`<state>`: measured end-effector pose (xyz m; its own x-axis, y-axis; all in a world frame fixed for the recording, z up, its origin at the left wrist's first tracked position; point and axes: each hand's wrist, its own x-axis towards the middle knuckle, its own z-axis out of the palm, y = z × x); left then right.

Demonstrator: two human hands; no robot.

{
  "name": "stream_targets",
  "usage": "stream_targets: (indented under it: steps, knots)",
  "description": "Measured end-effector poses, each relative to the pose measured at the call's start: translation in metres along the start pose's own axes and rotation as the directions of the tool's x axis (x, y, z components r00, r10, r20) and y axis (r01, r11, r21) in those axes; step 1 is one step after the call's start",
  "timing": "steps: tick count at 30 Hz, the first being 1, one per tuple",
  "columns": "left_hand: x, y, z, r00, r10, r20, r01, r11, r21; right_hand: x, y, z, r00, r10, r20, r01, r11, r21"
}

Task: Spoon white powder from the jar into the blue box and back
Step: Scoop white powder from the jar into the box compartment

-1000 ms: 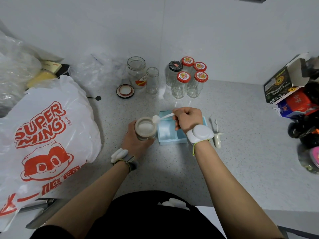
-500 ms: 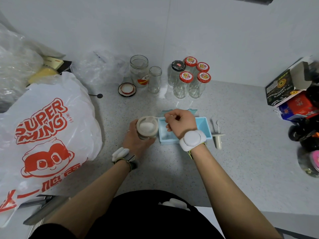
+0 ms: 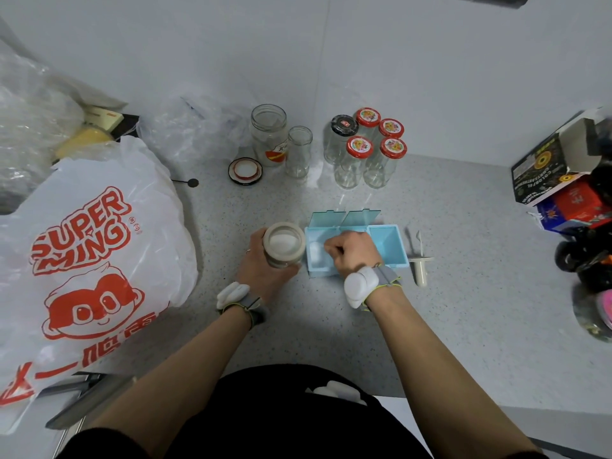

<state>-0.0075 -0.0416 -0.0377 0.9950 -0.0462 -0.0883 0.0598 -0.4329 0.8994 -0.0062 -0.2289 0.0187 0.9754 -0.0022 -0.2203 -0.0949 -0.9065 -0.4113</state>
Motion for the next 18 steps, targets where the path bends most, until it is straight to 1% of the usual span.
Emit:
stream_targets:
  steps: [3,8,10,12,14,15,18]
  knots:
    - [0.002,-0.002,0.001,1.000,-0.003,0.000,0.003,1.000,0.002,0.000,0.000,0.004,0.995,-0.067,0.076,0.068,0.998,0.000]
    - [-0.001,-0.003,0.002,1.000,0.007,-0.017,-0.007,1.000,-0.006,-0.001,0.002,-0.005,0.993,-0.070,0.092,0.065,0.996,0.056]
    - [-0.002,-0.001,0.001,1.000,0.010,-0.023,-0.010,1.000,-0.013,-0.001,0.002,-0.004,0.997,-0.003,0.073,-0.005,0.993,0.121]
    - [-0.003,0.001,0.000,1.000,0.007,-0.018,-0.007,1.000,-0.017,0.000,0.002,0.000,0.992,0.119,0.049,-0.127,0.967,0.221]
    - [-0.003,0.002,-0.001,1.000,-0.003,-0.015,0.003,1.000,-0.019,0.001,0.004,0.003,0.970,0.238,0.049,-0.241,0.918,0.314]
    - [-0.003,0.002,-0.001,1.000,-0.005,-0.014,0.005,1.000,-0.019,0.001,0.005,0.003,0.960,0.277,0.050,-0.276,0.893,0.355]
    - [-0.003,0.002,-0.001,1.000,-0.002,-0.007,0.002,1.000,-0.022,0.001,0.011,0.001,0.938,0.346,0.015,-0.319,0.846,0.428]
